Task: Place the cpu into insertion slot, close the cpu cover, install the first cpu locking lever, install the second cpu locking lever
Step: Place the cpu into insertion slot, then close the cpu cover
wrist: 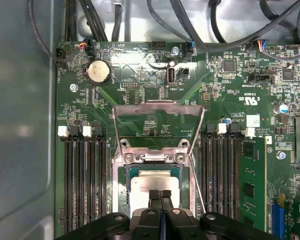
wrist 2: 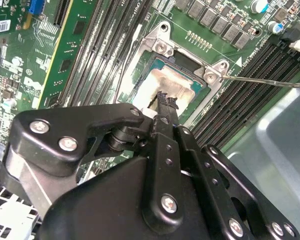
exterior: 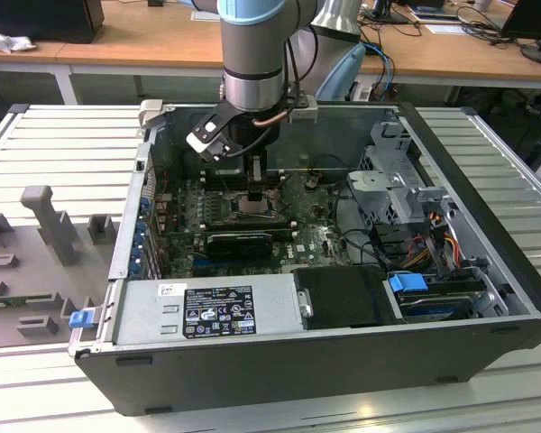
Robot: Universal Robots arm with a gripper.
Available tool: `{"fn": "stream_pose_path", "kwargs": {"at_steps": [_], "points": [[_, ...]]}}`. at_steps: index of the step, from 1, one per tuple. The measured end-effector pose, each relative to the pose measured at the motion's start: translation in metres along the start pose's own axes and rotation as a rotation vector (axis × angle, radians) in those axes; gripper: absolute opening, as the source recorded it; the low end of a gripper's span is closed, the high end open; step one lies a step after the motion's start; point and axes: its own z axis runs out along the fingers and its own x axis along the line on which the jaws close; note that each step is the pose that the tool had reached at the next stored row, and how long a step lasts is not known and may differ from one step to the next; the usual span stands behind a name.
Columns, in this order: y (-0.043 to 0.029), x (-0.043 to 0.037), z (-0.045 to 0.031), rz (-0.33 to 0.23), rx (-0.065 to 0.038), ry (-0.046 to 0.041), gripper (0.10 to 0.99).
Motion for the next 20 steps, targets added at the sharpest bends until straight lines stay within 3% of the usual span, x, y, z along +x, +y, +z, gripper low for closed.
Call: {"fn": "stream_pose_path", "kwargs": {"at_steps": [20], "points": [[0.0004,-0.0003,-0.0088,0.001,0.000,-0.0005,0.106]]}}
